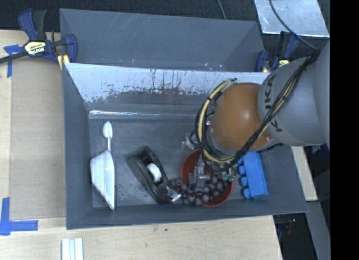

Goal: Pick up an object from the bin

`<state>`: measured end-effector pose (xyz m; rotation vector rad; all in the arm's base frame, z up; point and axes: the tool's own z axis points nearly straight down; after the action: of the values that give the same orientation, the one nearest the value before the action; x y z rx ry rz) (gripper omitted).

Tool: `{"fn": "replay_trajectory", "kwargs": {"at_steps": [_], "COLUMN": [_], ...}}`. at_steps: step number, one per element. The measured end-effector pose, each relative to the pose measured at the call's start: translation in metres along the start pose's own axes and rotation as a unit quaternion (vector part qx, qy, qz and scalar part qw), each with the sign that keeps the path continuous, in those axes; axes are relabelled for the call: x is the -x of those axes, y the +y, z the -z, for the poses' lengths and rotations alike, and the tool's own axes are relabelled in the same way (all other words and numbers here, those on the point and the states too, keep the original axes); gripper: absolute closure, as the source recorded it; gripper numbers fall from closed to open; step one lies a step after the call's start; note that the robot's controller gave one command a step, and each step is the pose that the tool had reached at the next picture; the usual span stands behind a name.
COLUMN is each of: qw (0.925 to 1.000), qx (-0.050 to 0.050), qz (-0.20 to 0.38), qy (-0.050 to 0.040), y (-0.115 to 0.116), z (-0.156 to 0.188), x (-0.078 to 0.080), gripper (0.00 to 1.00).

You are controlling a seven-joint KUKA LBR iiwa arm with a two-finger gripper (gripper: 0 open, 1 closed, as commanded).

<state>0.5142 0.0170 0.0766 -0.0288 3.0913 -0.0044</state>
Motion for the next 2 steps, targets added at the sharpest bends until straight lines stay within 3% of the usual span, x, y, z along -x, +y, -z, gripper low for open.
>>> {"fn": "replay_trajectory", "kwargs": {"at_steps": [1, 2], "qw": [0.9865, 0.9865], "qx": [-0.003, -0.003], "qz": [-0.163, -0.163], "qy": [0.0095, 0.0095], "y": [-0.0862, -0.0859], "z": [-0.0035, -0.0034], "x": [0.0051, 0.0052], "gripper": [1.0, 1.0]}}
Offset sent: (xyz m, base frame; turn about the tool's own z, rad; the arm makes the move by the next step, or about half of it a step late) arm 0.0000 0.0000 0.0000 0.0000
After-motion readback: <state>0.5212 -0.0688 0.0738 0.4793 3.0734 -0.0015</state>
